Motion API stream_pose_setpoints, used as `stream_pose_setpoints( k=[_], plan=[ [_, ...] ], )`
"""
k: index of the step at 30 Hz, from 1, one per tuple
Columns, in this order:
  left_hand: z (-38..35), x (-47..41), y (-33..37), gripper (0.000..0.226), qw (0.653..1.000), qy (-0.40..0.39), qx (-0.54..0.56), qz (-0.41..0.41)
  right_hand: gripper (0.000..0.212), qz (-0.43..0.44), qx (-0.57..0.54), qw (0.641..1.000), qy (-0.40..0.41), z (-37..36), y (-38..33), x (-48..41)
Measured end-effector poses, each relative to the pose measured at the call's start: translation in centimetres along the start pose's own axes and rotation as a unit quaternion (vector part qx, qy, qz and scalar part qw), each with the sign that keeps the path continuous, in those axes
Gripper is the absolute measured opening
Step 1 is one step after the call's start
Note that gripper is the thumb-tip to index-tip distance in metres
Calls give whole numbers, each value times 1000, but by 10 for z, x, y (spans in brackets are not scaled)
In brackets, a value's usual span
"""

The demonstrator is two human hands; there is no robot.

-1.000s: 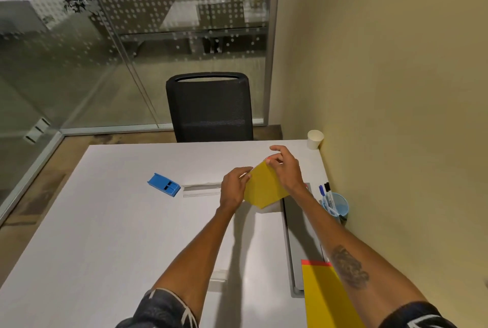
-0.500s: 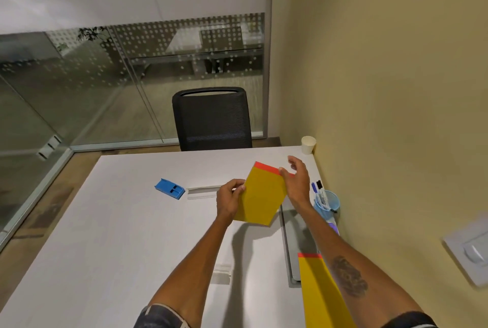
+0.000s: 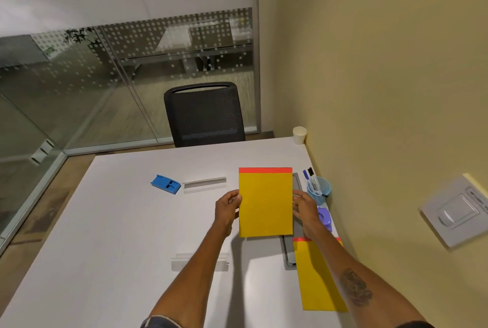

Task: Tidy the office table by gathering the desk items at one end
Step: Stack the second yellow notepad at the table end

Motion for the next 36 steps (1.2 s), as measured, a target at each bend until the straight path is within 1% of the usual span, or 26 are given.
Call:
stream_pose_setpoints(
  k=[4, 6, 8, 10, 12, 13, 15, 18, 22, 24, 26, 28, 30, 33, 35, 36],
  plan=[
    [-5, 1, -21, 33, 999, -4, 14, 29, 33, -8, 11, 1000, 0, 10, 6, 9],
    [-9, 1, -29, 33, 999, -6, 12, 43, 33, -17, 38, 999, 0, 18, 16, 12],
    [-15, -1, -40, 34, 998, -4, 4, 61, 29, -20, 82, 996, -1, 27, 24, 16],
    [-22, -1, -53, 35, 997, -4, 0, 80, 22, -30, 100, 994, 8, 35, 33, 19],
    [-29, -1, -66, 35, 995, -6, -2, 96, 37, -42, 121, 992, 18, 45, 42, 22],
    [-34, -1, -73, 35, 995, -8, -6, 102, 41, -43, 134, 990, 17, 50, 45, 25],
    [-45, 0, -87, 35, 993, -13, -21, 113, 42, -46, 153, 987, 21, 60, 51, 32],
    [-61, 4, -105, 35, 991, -18, -42, 122, 40, -52, 168, 983, 46, 83, 59, 41],
    [-83, 9, -123, 35, 989, -23, -71, 130, 41, -59, 201, 977, 44, 108, 67, 48],
    [-94, 11, -131, 32, 987, -23, -90, 130, 36, -62, 203, 976, 50, 119, 71, 51],
    [-105, 13, -138, 28, 986, -22, -108, 128, 23, -59, 200, 976, 57, 129, 72, 56],
    [-116, 15, -144, 24, 984, -27, -123, 129, 26, -53, 191, 978, 69, 138, 77, 58],
    [-126, 15, -151, 22, 981, -28, -140, 132, 25, -57, 201, 975, 75, 146, 81, 60],
    [-136, 17, -161, 31, 977, -23, -158, 141, 21, -66, 231, 968, 77, 157, 88, 62],
    [-140, 19, -169, 37, 973, -21, -168, 154, 23, -70, 250, 963, 74, 162, 94, 65],
    [-142, 20, -173, 38, 972, -20, -172, 160, 19, -71, 255, 962, 71, 163, 97, 66]
  ],
)
Point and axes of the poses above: each hand's wrist, its own x-axis away from the middle knuckle, its own z-axis out of the back of the hand, y = z × x, the point moved 8 cm from there along -x, towards the middle knuckle, and after that the axes turned 14 degrees about z, right-handed, at the moved point
